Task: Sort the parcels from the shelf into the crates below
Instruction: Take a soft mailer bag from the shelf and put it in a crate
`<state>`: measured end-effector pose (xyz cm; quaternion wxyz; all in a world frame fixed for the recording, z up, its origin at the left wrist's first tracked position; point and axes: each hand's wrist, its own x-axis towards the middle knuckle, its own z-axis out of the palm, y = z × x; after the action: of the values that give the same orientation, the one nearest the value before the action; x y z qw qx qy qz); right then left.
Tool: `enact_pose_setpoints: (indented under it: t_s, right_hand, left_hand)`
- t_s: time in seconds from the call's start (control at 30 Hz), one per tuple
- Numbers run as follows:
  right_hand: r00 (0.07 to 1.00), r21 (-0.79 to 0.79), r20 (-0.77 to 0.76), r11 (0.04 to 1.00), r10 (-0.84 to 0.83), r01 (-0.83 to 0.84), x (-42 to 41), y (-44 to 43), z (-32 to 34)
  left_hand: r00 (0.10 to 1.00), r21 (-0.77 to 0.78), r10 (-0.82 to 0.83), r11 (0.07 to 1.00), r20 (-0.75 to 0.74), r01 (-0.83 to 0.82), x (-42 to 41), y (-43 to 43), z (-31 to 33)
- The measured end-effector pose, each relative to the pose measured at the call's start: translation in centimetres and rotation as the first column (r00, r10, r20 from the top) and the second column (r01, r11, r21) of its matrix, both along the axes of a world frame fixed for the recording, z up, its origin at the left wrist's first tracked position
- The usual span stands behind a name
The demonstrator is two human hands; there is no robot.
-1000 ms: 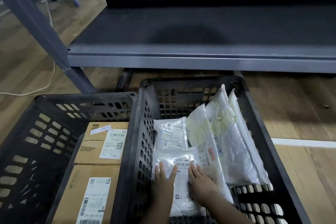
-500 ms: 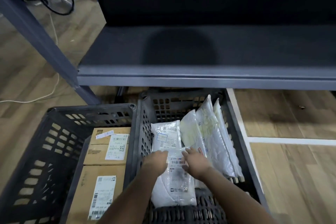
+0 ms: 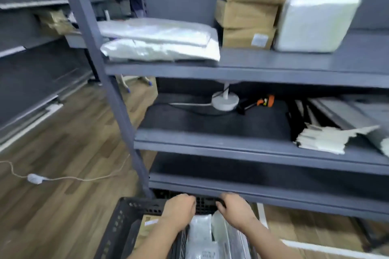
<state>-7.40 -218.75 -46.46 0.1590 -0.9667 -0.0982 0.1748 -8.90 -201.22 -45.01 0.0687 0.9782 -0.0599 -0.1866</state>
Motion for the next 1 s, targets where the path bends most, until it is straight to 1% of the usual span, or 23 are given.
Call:
enact_pose_setpoints:
  t_s: [0.1, 0.27, 0.37, 0.43, 0.53, 0.6, 0.7, 0.77, 0.9, 1.0]
  right_hand:
    - [0.993, 0.017, 0.119, 1.000, 0.007, -0.009, 0.5, 0.0, 10.7]
    - [0.964, 0.037, 0.267, 0.999, 0.001, -0.011, 0.4, -0.3, 28.4]
    - [0.924, 0.065, 0.383, 0.998, -0.015, -0.011, 0.5, -0.3, 36.7]
    - [0.908, 0.125, 0.414, 0.992, -0.066, 0.015, 0.7, -0.1, 40.5]
    - [0.900, 0.205, 0.418, 0.978, -0.123, 0.038, 1.3, 0.4, 43.8]
    - [0.904, 0.240, 0.407, 0.970, -0.131, 0.033, 2.1, 1.0, 44.9]
    - [0.917, 0.284, 0.367, 0.957, -0.158, 0.051, 3.9, 2.1, 45.6]
    - [0.923, 0.307, 0.342, 0.949, -0.178, 0.070, 5.5, 2.8, 45.8]
    - [0.933, 0.354, 0.283, 0.928, -0.225, 0.116, 9.3, 4.4, 46.1]
    - [0.941, 0.295, 0.283, 0.950, -0.187, 0.101, 11.8, 5.7, 45.6]
  left_hand:
    - [0.997, -0.051, 0.020, 0.999, 0.081, -0.016, -0.3, 0.3, 9.8]
    - [0.971, -0.123, 0.043, 0.992, 0.235, -0.014, -1.1, 0.5, 25.8]
    - [0.933, -0.144, 0.074, 0.989, 0.353, -0.024, -1.1, 1.0, 33.6]
    - [0.894, -0.178, 0.116, 0.983, 0.433, -0.042, -0.9, 1.6, 37.3]
    - [0.842, -0.243, 0.181, 0.968, 0.508, -0.062, 0.1, 2.7, 41.0]
    - [0.821, -0.304, 0.238, 0.949, 0.519, -0.083, 1.3, 3.8, 42.5]
    - [0.805, -0.382, 0.324, 0.915, 0.497, -0.132, 3.7, 5.5, 43.5]
    - [0.800, -0.390, 0.363, 0.904, 0.478, -0.177, 5.5, 6.6, 43.8]
    - [0.833, -0.374, 0.377, 0.900, 0.404, -0.226, 9.3, 8.3, 44.1]
    - [0.846, -0.348, 0.379, 0.903, 0.375, -0.251, 11.8, 9.3, 43.6]
